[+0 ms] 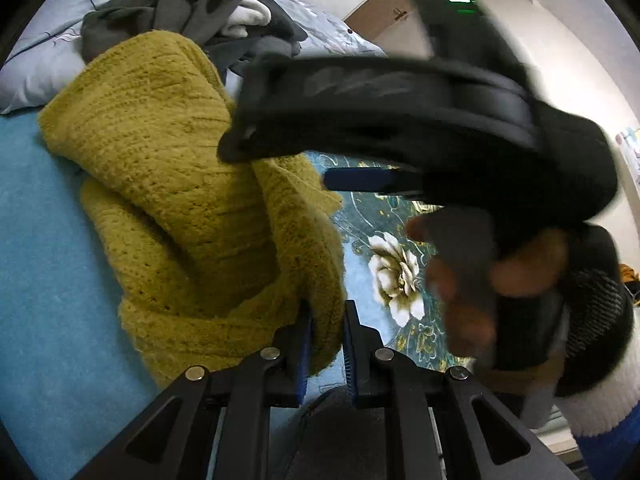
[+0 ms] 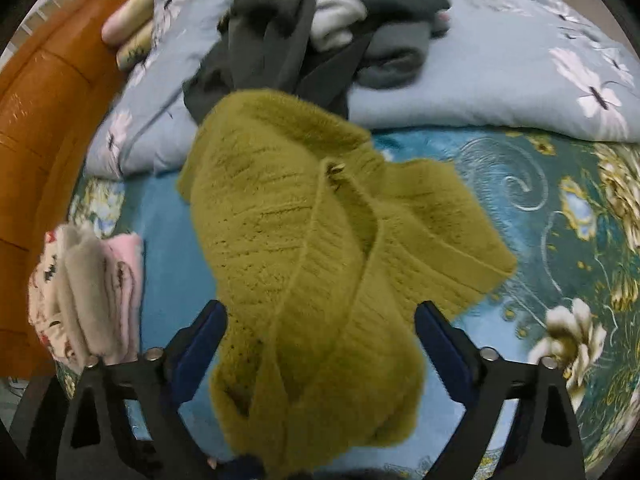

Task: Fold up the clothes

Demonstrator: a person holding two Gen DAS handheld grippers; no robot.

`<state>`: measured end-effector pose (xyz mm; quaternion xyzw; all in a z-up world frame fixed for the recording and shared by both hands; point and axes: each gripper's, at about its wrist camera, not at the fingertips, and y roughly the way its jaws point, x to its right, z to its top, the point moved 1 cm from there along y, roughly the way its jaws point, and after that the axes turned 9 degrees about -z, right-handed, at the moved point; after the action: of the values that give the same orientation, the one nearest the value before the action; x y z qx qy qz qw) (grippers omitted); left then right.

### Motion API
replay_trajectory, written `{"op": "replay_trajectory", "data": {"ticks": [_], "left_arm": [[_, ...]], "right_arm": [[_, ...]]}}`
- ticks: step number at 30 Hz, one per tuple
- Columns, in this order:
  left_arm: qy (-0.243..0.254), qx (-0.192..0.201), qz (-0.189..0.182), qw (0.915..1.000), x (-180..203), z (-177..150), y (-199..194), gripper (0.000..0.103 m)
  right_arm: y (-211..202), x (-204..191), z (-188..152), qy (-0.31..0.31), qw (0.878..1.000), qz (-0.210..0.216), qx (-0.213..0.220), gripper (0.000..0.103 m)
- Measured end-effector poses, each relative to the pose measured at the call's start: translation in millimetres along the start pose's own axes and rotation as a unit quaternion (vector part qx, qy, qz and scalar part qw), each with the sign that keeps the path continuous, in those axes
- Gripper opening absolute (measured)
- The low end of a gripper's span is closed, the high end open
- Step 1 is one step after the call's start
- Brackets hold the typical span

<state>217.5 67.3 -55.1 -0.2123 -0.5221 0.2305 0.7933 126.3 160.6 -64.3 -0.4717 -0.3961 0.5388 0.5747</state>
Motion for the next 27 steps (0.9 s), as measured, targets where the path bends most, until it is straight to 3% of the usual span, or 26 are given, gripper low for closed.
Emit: {"op": "replay_trajectory", "data": {"ticks": [2, 4, 6, 8, 10, 15, 18, 22, 27], "left_arm": [[0.004, 0.002, 0.006, 1.0000, 0.1, -0.8, -2.4, 0.015], [0.007, 0.002, 0.009, 0.9999, -1.2, -2.1, -4.1, 0.015], [0.003, -0.004, 0.005, 1.0000, -3.8, -3.2, -1.3, 0.015], [-0.004, -0.015, -0.001, 0.9999, -6.7, -4.4, 3.6, 0.015], [-0.002, -0.021, -0.003, 0.9998, -7.2, -7.2, 7.1, 0.015], [-0.028, -0.013, -0.016, 0.9994, -24.1, -11.1, -9.4, 0.020], [-0.061, 0.018, -0.023, 0.9977, -40.5, 2.9, -28.9, 0.031], [-0.084, 0.049, -0.023, 0.9950, -46.4, 38.4, -42.7, 0.057], [-0.028, 0.014, 0.000, 0.9995, -16.2, 98.4, 5.5, 0.065]], "right_arm": [[12.6, -1.7, 0.4, -0.007, 1.000, -0.024, -0.018, 0.072], [19.1, 6.9, -5.0, 0.002, 0.998, -0.048, -0.029, 0.061], [21.8, 23.7, -15.0, 0.030, 0.998, -0.044, -0.039, 0.055], [20.7, 40.7, -25.6, 0.062, 0.997, -0.035, -0.042, 0.027], [13.5, 53.1, -38.7, 0.087, 0.995, -0.026, -0.031, 0.016], [-18.5, 63.7, -70.7, 0.116, 0.993, 0.007, 0.019, 0.014], [-26.1, 57.5, -76.8, 0.108, 0.993, 0.022, 0.033, 0.014], [-23.3, 50.5, -75.5, 0.110, 0.993, 0.031, 0.035, 0.014], [-29.3, 37.2, -80.0, 0.086, 0.994, 0.047, 0.045, 0.014]]}}
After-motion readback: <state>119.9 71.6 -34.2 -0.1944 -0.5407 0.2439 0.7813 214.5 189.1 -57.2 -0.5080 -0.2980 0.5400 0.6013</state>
